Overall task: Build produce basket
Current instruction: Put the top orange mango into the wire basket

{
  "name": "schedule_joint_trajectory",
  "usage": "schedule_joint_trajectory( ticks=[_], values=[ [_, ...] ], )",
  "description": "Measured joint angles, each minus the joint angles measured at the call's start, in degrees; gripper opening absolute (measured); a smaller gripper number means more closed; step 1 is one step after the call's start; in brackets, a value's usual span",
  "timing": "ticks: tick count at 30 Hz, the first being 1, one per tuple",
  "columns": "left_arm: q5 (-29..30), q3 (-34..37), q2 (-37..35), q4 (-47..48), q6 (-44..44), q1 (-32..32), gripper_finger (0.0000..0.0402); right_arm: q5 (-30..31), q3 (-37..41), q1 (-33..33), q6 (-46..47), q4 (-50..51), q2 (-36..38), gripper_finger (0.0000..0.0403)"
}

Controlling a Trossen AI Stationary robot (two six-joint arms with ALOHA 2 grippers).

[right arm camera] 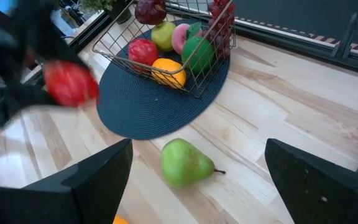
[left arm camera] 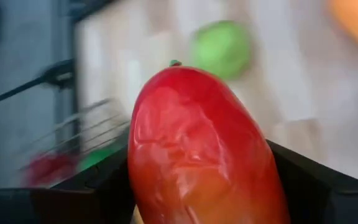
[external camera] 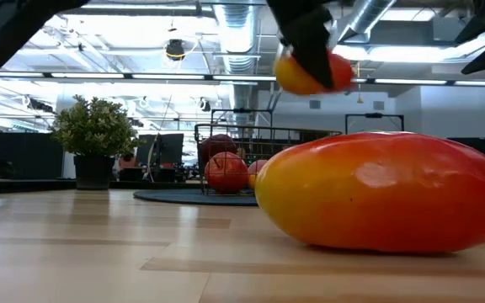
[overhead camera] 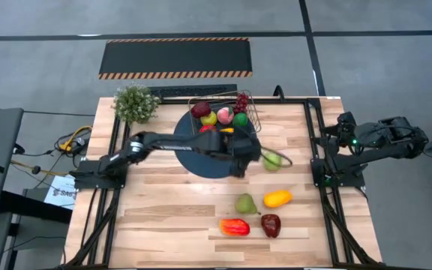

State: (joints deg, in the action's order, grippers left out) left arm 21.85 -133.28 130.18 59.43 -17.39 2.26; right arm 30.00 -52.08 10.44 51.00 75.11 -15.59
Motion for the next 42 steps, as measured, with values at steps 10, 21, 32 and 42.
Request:
schedule_joint_trajectory(
  ticks=[10,21,32,42],
  values=[
    [2.33,0.54,-6.90,5.30,4.19,-9.89,0.0273,0.02,0.01,-0.03,0.05,-0.02,0.01,0.0385],
    [-2.80,15.28,-7.69,3.43,4.57,-20.28,0.0273,-0.02,0.01,-0.03,0.11,-0.03,0.01,0.0385],
    [-2.38,33.19,-12.93,-8.23,3.40,-22.23,0.0273,-0.13,0.01,-0.03,0.09,1.31,0.01,0.0385],
    [2.22,35.13,-13.20,-9.94,-3.91,-22.14,0.0299,-0.13,0.01,-0.03,0.01,1.29,0.00,0.0385]
  ],
)
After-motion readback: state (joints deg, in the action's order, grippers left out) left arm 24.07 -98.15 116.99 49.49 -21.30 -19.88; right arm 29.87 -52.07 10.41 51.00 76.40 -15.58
